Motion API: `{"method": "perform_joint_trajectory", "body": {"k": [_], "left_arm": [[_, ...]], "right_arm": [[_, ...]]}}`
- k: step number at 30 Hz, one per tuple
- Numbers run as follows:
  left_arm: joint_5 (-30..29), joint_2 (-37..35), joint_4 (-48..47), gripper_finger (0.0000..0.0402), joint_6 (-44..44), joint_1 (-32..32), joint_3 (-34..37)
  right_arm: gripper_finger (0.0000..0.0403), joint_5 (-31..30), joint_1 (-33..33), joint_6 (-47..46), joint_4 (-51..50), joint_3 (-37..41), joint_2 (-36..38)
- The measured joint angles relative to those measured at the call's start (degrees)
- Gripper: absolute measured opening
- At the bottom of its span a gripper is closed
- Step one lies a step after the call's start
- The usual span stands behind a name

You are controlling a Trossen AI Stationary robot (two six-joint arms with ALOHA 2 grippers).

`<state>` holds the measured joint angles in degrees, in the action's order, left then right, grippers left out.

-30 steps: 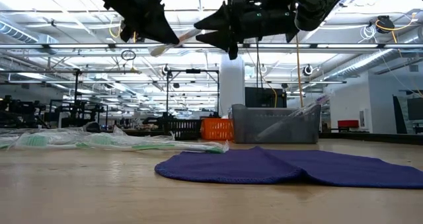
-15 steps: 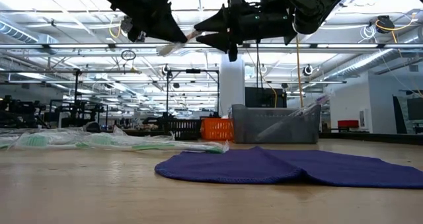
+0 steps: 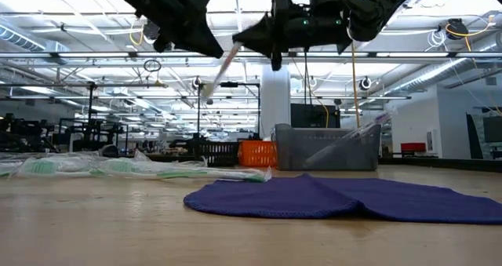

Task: Pick & Place Toothbrushes
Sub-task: Put the orange toothbrush into the orange basket

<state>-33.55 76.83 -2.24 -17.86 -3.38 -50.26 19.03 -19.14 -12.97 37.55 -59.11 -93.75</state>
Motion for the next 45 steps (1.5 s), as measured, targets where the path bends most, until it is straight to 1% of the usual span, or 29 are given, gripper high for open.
{"method": "perform_joint_trajectory", "body": {"k": [5, 9, 14, 21, 27, 36, 39, 45], "left_arm": [[-2.85, -1.7, -6.66, 0.003, -0.35, 0.37, 0.04], [-2.69, -2.96, -11.2, 0.003, -2.51, 0.27, 0.06], [-2.46, -3.07, -13.83, 0.0031, -3.93, 0.24, 0.02], [-2.42, -2.86, -14.22, 0.0031, -4.84, 0.16, 0.02], [-2.51, -2.86, -14.0, 0.0031, -4.9, 0.29, 0.02], [-2.48, -2.86, -13.79, 0.0031, -5.3, 0.29, 0.02], [-2.48, -2.86, -13.79, 0.0031, -5.32, 0.29, 0.02], [-2.46, -2.86, -13.77, 0.0031, -5.37, 0.29, 0.02]], "right_arm": [[0.0019, 0.06, -3.82, -0.27, -2.05, 0.11, -0.05], [0.0019, -0.02, -7.78, -0.31, -3.21, 0.13, -0.05], [0.0019, -2.72, -13.54, -0.04, -5.34, 0.11, -0.05], [0.0019, -2.82, -19.32, -0.21, -7.4, 0.09, -0.05], [0.0019, -2.75, -21.39, -1.13, -7.76, 0.09, -2.24], [0.0019, -2.15, -22.49, -3.32, -4.55, 0.02, -7.4], [0.0019, -0.81, -22.58, -4.4, -4.51, 0.04, -8.73], [0.0019, 0.02, -22.53, -5.01, -4.39, 0.04, -9.36]]}}
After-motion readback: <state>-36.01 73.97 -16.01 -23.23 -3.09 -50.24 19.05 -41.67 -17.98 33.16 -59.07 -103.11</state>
